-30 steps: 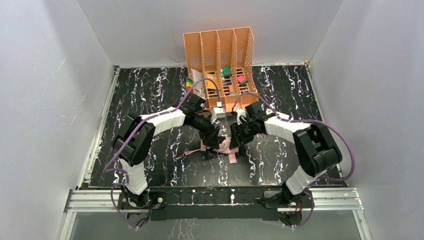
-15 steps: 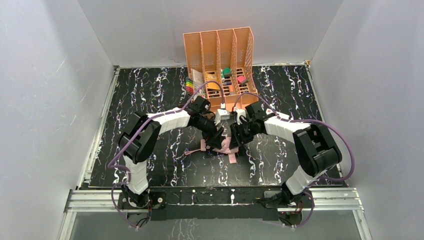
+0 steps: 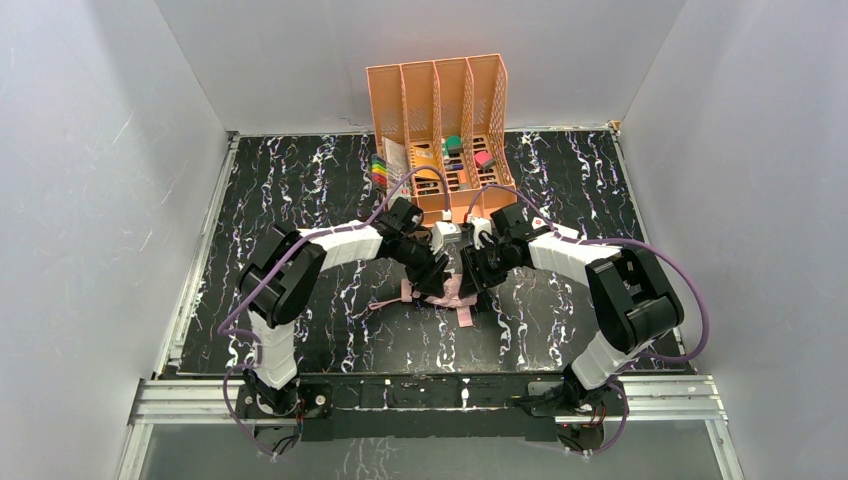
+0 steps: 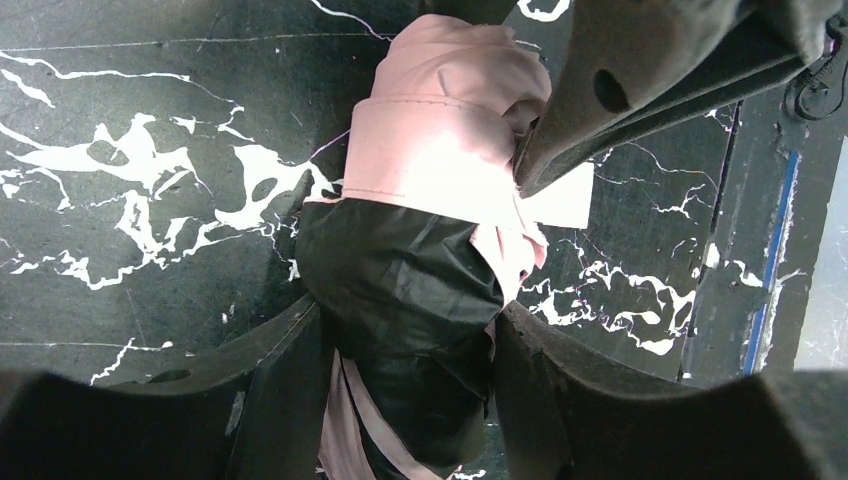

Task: Put away the umbrella

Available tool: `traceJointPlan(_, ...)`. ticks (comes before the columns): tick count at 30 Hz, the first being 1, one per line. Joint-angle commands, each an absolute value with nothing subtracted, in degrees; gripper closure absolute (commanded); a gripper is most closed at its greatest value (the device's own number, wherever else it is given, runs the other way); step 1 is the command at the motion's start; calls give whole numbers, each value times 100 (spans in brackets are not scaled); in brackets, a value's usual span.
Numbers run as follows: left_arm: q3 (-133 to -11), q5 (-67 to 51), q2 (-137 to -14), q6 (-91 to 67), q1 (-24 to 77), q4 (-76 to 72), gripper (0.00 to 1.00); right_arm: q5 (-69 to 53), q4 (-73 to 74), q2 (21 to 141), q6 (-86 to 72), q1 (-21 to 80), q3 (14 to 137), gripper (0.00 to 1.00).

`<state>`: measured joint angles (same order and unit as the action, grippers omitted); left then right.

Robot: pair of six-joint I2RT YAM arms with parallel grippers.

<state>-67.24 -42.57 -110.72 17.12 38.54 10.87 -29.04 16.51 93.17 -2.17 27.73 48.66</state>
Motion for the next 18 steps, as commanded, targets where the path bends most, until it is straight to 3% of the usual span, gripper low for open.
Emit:
traceJointPlan(1, -6230, -3900, -11292, 1524, 4186, 1777, 56, -2431, 1640, 9492, -9, 2778, 4922, 47)
traceJointPlan(6, -6087, -3563, -11267, 1238, 4236, 1795, 79, -2504, 1635, 9394, -9, 2780, 4961, 44)
traceJointPlan(12, -5874, -3207, -11153, 839, 4305, 1698, 99, -2418, 1635, 8898, -181, 2774, 5076, 17)
traceJointPlan(14, -5829, -3087, -11079, 707, 4328, 1645, 100, -2153, 1606, 8486, -401, 2771, 5119, 12)
traceJointPlan(16, -5793, -2579, -11001, 165, 4335, 1612, 100, -852, 1601, 7496, -1488, 2773, 4750, 12)
traceJointPlan(18, -5648, -2063, -10859, -597, 4447, 1555, 100, -300, 1891, 6536, -2799, 2765, 4089, 21)
